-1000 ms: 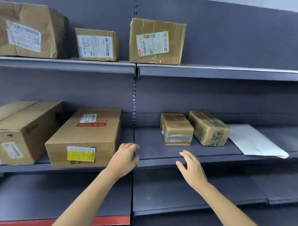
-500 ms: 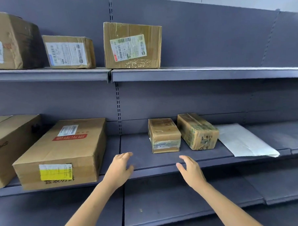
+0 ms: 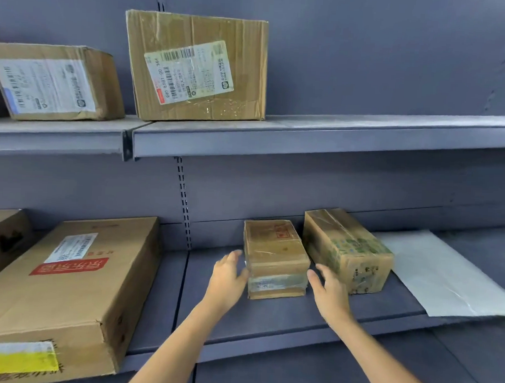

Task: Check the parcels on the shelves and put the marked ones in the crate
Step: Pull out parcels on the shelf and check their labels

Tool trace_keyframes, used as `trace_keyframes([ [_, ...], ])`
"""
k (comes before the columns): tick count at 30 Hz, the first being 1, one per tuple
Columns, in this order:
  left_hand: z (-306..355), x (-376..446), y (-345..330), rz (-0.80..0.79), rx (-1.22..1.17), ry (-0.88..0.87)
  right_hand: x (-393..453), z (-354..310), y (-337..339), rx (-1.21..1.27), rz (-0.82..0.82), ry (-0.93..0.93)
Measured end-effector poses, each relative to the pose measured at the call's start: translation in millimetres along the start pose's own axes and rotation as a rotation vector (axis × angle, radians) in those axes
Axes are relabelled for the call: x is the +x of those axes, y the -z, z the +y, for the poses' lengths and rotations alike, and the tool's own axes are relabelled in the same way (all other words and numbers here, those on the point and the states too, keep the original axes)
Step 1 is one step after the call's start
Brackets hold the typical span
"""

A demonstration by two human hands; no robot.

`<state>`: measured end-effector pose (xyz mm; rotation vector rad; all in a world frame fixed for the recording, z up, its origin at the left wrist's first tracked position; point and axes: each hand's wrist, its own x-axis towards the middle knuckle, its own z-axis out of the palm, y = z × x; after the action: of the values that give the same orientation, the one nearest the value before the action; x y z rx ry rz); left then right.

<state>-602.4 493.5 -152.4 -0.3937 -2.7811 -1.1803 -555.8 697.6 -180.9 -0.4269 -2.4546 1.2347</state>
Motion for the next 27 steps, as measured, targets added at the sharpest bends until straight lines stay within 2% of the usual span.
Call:
trace_keyframes([
  [5, 11, 32, -28, -0.015, -0.265, 0.250, 43, -1, -24, 0.243, -0.004, -0.126],
  [7, 11, 35, -35, -0.065, -0.280, 0.329, 51, -4, -34, 0.315, -0.037, -0.180],
  [9, 12, 33, -38, -0.074, -0.316, 0.343, 50, -8, -42, 0.347, -0.059, -0.177],
  [16, -3, 7, -22, 0.056, -0.555, 0.388, 9, -16, -38, 0.323, -0.024, -0.070],
  [22, -13, -40, 4, 0.184, -0.793, 0.298, -32, -28, -36, 0.780, 0.015, -0.254],
  [25, -18, -54, 22, 0.173, -0.883, 0.451, -50, -39, -35, 0.971, -0.019, -0.303],
  [27, -18, -66, 35, 0.046, -0.950, 0.548, -60, -44, -35, 1.129, -0.102, -0.329],
])
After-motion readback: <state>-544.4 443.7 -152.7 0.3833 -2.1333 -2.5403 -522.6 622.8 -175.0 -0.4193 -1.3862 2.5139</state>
